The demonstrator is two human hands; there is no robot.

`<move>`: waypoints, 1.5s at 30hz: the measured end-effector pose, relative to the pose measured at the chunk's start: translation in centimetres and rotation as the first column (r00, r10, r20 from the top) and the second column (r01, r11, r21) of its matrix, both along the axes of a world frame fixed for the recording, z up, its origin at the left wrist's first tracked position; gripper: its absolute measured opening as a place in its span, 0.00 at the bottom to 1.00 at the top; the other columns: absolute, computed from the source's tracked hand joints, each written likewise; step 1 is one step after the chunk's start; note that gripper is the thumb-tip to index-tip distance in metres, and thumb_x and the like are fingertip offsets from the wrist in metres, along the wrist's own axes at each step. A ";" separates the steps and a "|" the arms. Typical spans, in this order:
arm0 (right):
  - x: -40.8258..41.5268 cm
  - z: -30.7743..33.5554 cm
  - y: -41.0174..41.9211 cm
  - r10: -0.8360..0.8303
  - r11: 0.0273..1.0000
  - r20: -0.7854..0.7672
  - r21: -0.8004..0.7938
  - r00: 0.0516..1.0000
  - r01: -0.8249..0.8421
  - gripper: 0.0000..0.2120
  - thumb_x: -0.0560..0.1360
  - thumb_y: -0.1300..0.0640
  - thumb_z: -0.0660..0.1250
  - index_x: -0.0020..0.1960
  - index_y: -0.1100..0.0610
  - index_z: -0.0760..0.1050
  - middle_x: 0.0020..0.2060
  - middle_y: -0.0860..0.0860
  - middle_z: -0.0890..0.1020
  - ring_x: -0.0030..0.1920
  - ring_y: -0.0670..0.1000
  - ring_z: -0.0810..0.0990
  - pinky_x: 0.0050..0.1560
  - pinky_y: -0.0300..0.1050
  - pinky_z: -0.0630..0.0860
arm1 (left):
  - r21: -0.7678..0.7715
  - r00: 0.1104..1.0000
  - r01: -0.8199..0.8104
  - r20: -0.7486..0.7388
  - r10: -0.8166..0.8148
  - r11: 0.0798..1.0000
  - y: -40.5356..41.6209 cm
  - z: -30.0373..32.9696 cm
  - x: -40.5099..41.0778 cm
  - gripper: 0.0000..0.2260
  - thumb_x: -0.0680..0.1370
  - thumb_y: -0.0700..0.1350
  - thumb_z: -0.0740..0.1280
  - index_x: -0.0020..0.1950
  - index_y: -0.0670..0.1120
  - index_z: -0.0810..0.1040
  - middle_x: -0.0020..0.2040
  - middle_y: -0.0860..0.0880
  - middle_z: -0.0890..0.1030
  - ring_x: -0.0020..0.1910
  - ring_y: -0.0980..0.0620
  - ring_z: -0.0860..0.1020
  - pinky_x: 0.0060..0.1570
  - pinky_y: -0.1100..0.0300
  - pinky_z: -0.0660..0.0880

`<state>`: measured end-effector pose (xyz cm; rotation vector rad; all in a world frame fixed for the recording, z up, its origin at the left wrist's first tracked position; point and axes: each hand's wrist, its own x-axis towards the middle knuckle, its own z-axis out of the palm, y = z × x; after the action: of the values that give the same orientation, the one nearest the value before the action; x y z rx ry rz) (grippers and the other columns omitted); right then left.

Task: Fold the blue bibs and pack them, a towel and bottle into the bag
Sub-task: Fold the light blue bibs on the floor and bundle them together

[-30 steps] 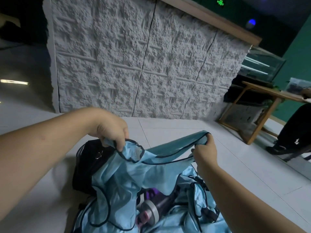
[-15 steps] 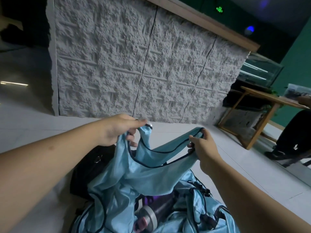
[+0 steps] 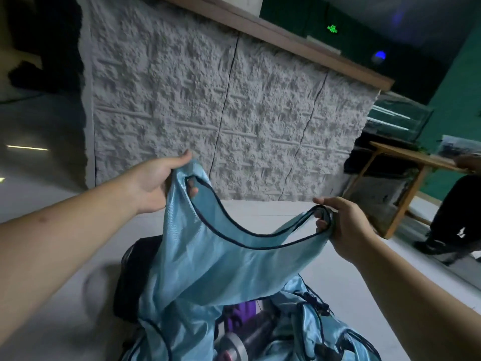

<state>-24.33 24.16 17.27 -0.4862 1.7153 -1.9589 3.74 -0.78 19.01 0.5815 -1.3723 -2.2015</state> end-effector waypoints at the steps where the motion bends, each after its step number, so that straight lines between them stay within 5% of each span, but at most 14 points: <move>1: -0.1 0.3 0.4 0.019 0.998 0.031 -0.054 0.999 -0.017 0.16 0.77 0.58 0.64 0.62 0.65 0.79 0.33 0.58 0.79 0.29 0.53 0.72 0.35 0.44 0.67 | -0.014 0.999 0.023 -0.038 -0.024 1.000 0.1 0.8 0.3 0.14 0.76 0.54 0.71 0.46 0.43 0.80 0.37 0.44 0.80 0.33 0.48 0.79 0.35 0.56 0.82; 5: -0.2 1.6 2.0 0.238 0.958 0.096 -0.187 0.967 -0.217 0.22 0.81 0.61 0.51 0.69 0.55 0.76 0.54 0.62 0.85 0.53 0.62 0.83 0.50 0.53 0.80 | -0.139 0.986 0.066 -0.146 -0.086 0.988 0.7 4.1 1.1 0.10 0.75 0.47 0.70 0.54 0.45 0.81 0.47 0.44 0.84 0.45 0.46 0.84 0.51 0.51 0.82; 8: 0.5 2.7 2.9 0.366 0.925 0.061 -0.130 0.929 -0.356 0.31 0.75 0.72 0.52 0.74 0.52 0.71 0.62 0.63 0.83 0.57 0.64 0.84 0.49 0.54 0.84 | -0.231 0.984 0.023 -0.165 -0.062 0.973 1.6 6.1 1.6 0.15 0.73 0.40 0.71 0.59 0.39 0.81 0.50 0.41 0.85 0.46 0.46 0.85 0.48 0.54 0.84; 11: 1.6 3.6 3.5 0.381 0.925 0.052 -0.023 0.923 -0.380 0.36 0.74 0.79 0.54 0.76 0.52 0.69 0.58 0.66 0.83 0.46 0.61 0.88 0.41 0.51 0.85 | -0.281 0.989 -0.060 -0.147 0.019 0.958 2.3 7.2 2.4 0.18 0.69 0.36 0.73 0.59 0.36 0.81 0.50 0.39 0.85 0.46 0.45 0.86 0.45 0.56 0.84; 17: 3.4 6.7 3.7 0.383 0.924 0.053 -0.011 0.922 -0.383 0.28 0.77 0.79 0.53 0.71 0.58 0.70 0.47 0.63 0.87 0.39 0.57 0.88 0.35 0.45 0.84 | -0.336 0.964 -0.259 -0.156 0.217 0.906 2.5 9.7 4.6 0.17 0.63 0.37 0.77 0.50 0.38 0.81 0.45 0.41 0.86 0.42 0.47 0.86 0.42 0.56 0.84; 23: 2.7 9.0 3.9 0.256 0.910 -0.065 0.353 0.964 -0.218 0.16 0.78 0.77 0.62 0.63 0.69 0.76 0.51 0.67 0.84 0.44 0.61 0.84 0.34 0.47 0.84 | -0.364 0.920 -0.387 -0.212 0.329 0.847 1.4 12.6 7.9 0.14 0.65 0.38 0.78 0.49 0.41 0.83 0.42 0.42 0.87 0.40 0.46 0.87 0.39 0.55 0.83; 27: 3.6 9.4 4.7 0.333 0.776 -0.036 0.579 0.942 -0.252 0.09 0.77 0.74 0.59 0.52 0.75 0.77 0.44 0.67 0.84 0.37 0.59 0.85 0.33 0.47 0.83 | -0.356 0.919 -0.386 -0.228 0.322 0.851 1.2 13.0 9.2 0.07 0.73 0.36 0.74 0.51 0.42 0.84 0.45 0.41 0.87 0.42 0.45 0.87 0.40 0.52 0.83; 29: 3.9 9.0 5.0 0.374 0.702 -0.046 0.667 0.926 -0.250 0.11 0.77 0.73 0.56 0.52 0.75 0.77 0.43 0.67 0.83 0.40 0.60 0.85 0.40 0.50 0.83 | -0.379 0.922 -0.379 -0.227 0.312 0.844 1.3 12.9 9.5 0.08 0.74 0.35 0.73 0.52 0.42 0.84 0.46 0.42 0.87 0.43 0.46 0.87 0.44 0.52 0.84; 32: 3.9 8.4 5.4 0.452 0.637 -0.005 0.702 0.892 -0.319 0.15 0.77 0.72 0.58 0.58 0.80 0.75 0.55 0.70 0.83 0.58 0.66 0.83 0.61 0.59 0.79 | -0.406 0.920 -0.389 -0.223 0.323 0.827 1.6 12.9 10.0 0.10 0.74 0.34 0.73 0.54 0.42 0.85 0.48 0.42 0.87 0.46 0.45 0.86 0.50 0.51 0.83; 36: 4.0 8.4 6.1 0.533 0.599 0.033 0.691 0.846 -0.405 0.14 0.78 0.75 0.59 0.59 0.74 0.79 0.55 0.68 0.84 0.57 0.65 0.83 0.58 0.56 0.82 | -0.421 0.912 -0.406 -0.241 0.332 0.811 1.9 13.1 10.6 0.13 0.73 0.35 0.74 0.57 0.40 0.83 0.50 0.43 0.87 0.49 0.46 0.86 0.50 0.53 0.83; 40: 4.1 7.9 6.3 0.520 0.544 -0.094 0.803 0.849 -0.243 0.15 0.73 0.81 0.63 0.50 0.70 0.85 0.44 0.65 0.86 0.44 0.59 0.85 0.47 0.50 0.85 | -0.447 0.916 -0.395 -0.262 0.304 0.803 2.8 13.0 10.7 0.08 0.74 0.34 0.72 0.52 0.43 0.83 0.43 0.47 0.88 0.42 0.51 0.86 0.40 0.60 0.82; 45: 4.9 7.1 6.0 0.452 0.507 -0.240 0.861 0.859 -0.027 0.06 0.70 0.78 0.70 0.40 0.70 0.82 0.39 0.63 0.83 0.42 0.60 0.83 0.47 0.52 0.85 | -0.480 0.909 -0.415 -0.255 0.329 0.773 2.7 12.0 10.2 0.07 0.76 0.35 0.72 0.52 0.43 0.84 0.46 0.46 0.88 0.47 0.49 0.86 0.50 0.56 0.83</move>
<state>-19.46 30.17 24.40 -0.7706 2.4407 -0.6221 13.91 1.92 31.02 0.4150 -1.5322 -1.4325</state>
